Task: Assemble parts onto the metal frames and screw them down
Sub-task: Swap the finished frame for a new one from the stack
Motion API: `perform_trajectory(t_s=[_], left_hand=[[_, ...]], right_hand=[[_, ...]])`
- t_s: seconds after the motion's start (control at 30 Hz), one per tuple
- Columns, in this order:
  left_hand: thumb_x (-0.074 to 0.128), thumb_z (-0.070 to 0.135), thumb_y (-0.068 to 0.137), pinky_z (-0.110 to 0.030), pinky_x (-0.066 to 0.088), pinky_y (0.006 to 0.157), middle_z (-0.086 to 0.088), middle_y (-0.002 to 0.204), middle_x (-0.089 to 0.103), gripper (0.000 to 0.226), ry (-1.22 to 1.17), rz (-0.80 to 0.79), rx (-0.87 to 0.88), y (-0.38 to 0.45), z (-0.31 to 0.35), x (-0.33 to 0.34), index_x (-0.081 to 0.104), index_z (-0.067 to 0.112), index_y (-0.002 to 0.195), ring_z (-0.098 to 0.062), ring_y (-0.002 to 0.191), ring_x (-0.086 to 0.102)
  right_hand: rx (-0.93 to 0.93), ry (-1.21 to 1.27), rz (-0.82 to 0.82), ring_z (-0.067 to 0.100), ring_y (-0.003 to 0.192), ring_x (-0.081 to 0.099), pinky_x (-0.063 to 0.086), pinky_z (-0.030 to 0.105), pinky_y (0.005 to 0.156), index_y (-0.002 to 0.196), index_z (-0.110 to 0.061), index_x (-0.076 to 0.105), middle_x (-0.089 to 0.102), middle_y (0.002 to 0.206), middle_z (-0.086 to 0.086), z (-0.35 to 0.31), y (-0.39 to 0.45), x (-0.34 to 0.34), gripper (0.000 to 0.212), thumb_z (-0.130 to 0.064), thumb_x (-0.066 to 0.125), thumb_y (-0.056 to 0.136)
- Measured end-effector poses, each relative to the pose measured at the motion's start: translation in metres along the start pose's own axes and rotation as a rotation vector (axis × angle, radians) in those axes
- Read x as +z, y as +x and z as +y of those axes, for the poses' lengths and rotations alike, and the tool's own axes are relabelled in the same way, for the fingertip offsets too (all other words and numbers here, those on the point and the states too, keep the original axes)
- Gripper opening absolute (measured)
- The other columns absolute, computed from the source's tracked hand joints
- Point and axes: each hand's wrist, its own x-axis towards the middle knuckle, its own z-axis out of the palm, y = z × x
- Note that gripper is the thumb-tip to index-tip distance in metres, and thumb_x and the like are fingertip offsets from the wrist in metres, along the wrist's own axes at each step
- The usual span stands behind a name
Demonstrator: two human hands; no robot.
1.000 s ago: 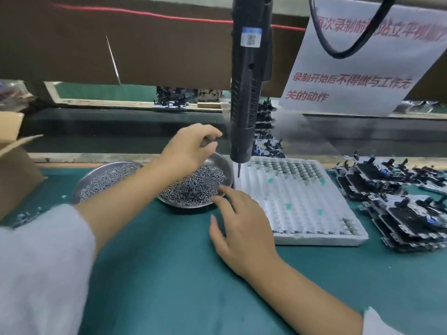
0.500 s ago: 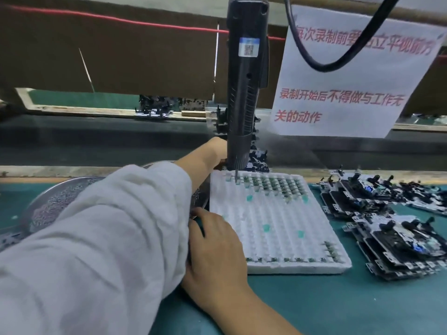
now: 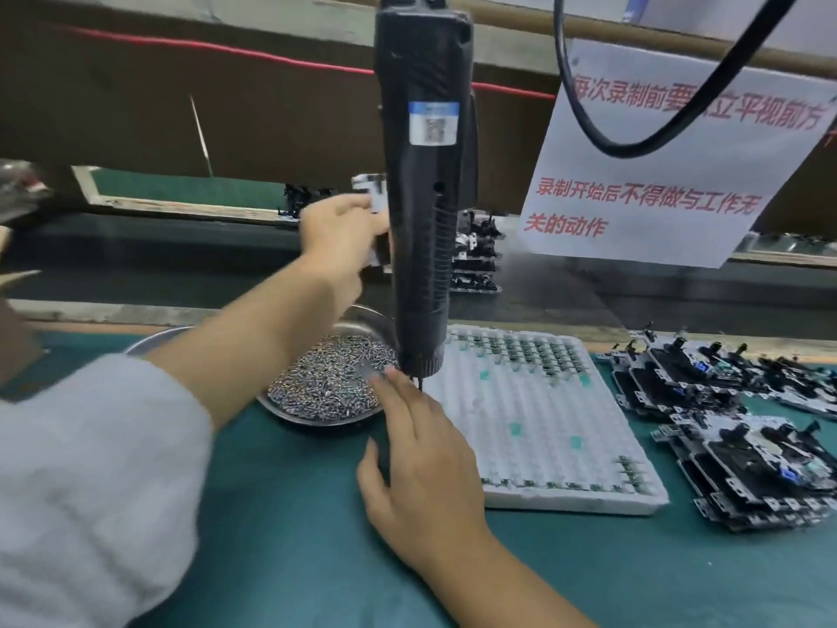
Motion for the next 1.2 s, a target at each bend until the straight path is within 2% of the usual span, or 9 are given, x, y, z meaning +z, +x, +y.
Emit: perform_trajectory(t_s=[0.1, 0.2, 0.3, 0.4, 0.5, 0.67, 0.8, 0.97, 1.2], left_hand=[[0.068, 0.011, 0.082, -0.029, 0.053, 0.085, -0.004, 0.098, 0.071, 0.039, 0.156, -0.023, -0.078, -0.008, 0.016, -0.05, 0.062, 0.007, 0.12, -0.015, 0.093, 0.067], [0.074, 0.014, 0.073, -0.015, 0.049, 0.054, 0.001, 0.079, 0.073, 0.037, 0.2, 0.025, -0.1, -0.042, 0.029, -0.103, 0.065, 0.008, 0.108, -0.003, 0.066, 0.068], [0.078, 0.029, 0.052, -0.022, 0.033, 0.069, -0.004, 0.094, 0.068, 0.061, 0.358, -0.063, -0.234, -0.085, 0.023, -0.136, 0.063, 0.004, 0.106, -0.014, 0.083, 0.058], [0.078, 0.028, 0.051, -0.027, 0.037, 0.074, -0.007, 0.102, 0.069, 0.061, 0.427, -0.081, -0.367, -0.123, 0.006, -0.157, 0.064, 0.003, 0.105, -0.018, 0.089, 0.058], [0.078, 0.015, 0.063, -0.029, 0.041, 0.067, -0.009, 0.091, 0.072, 0.036, 0.444, -0.032, -0.443, -0.147, -0.016, -0.169, 0.063, 0.01, 0.095, -0.015, 0.08, 0.06], [0.065, 0.001, 0.082, -0.035, 0.051, 0.087, -0.018, 0.096, 0.072, 0.031, 0.275, 0.002, -0.49, -0.153, -0.03, -0.182, 0.058, -0.001, 0.112, -0.026, 0.089, 0.068], [0.068, 0.014, 0.084, -0.019, 0.05, 0.065, 0.002, 0.085, 0.075, 0.025, 0.647, -0.099, -0.308, -0.142, -0.018, -0.205, 0.061, 0.02, 0.107, -0.011, 0.079, 0.071], [0.067, 0.032, 0.085, -0.031, 0.037, 0.085, 0.007, 0.106, 0.059, 0.03, 1.657, -0.022, 0.318, -0.112, -0.007, -0.247, 0.062, 0.031, 0.115, -0.017, 0.102, 0.051], [0.066, 0.046, 0.081, -0.032, 0.028, 0.083, 0.007, 0.097, 0.057, 0.027, 1.731, -0.015, 0.329, -0.098, -0.009, -0.263, 0.064, 0.03, 0.103, -0.018, 0.1, 0.049]], right_hand=[[-0.027, 0.014, 0.018, 0.021, 0.102, 0.064, 0.052, 0.027, 0.083, 0.124, -0.006, 0.058, 0.064, 0.118, 0.007, -0.001, -0.001, -0.002, 0.054, -0.012, 0.065, 0.071], [0.011, 0.031, 0.013, 0.013, 0.086, 0.062, 0.041, 0.019, 0.077, 0.122, -0.009, 0.06, 0.069, 0.105, 0.001, -0.001, -0.003, -0.002, 0.049, -0.015, 0.063, 0.074], [0.11, 0.19, 0.045, 0.01, 0.087, 0.06, 0.039, 0.015, 0.08, 0.121, -0.012, 0.06, 0.068, 0.106, -0.003, 0.0, -0.008, -0.003, 0.04, -0.017, 0.058, 0.082], [0.093, 0.334, 0.18, 0.006, 0.097, 0.057, 0.038, 0.01, 0.089, 0.115, -0.01, 0.062, 0.063, 0.104, -0.008, 0.0, -0.013, -0.005, 0.029, -0.019, 0.052, 0.088], [-0.07, 0.453, 0.169, 0.01, 0.097, 0.059, 0.044, 0.018, 0.089, 0.112, -0.012, 0.059, 0.061, 0.105, -0.007, -0.003, -0.018, -0.01, 0.024, -0.017, 0.048, 0.091], [-0.497, 0.2, -0.199, 0.025, 0.101, 0.059, 0.047, 0.034, 0.09, 0.113, -0.009, 0.066, 0.065, 0.113, 0.004, -0.015, -0.025, -0.011, 0.04, -0.041, 0.059, 0.089], [-0.544, 0.056, -0.327, 0.028, 0.11, 0.057, 0.047, 0.038, 0.093, 0.114, -0.017, 0.067, 0.064, 0.118, 0.0, -0.017, -0.026, -0.007, 0.042, -0.049, 0.059, 0.088], [-0.555, 0.007, -0.35, 0.029, 0.12, 0.052, 0.041, 0.045, 0.101, 0.112, -0.02, 0.067, 0.062, 0.122, -0.001, -0.018, -0.026, -0.002, 0.031, -0.038, 0.052, 0.092], [-0.458, 0.102, -0.369, 0.024, 0.124, 0.05, 0.04, 0.048, 0.101, 0.116, -0.018, 0.066, 0.06, 0.124, -0.003, -0.017, -0.025, 0.0, 0.033, -0.038, 0.056, 0.091]])
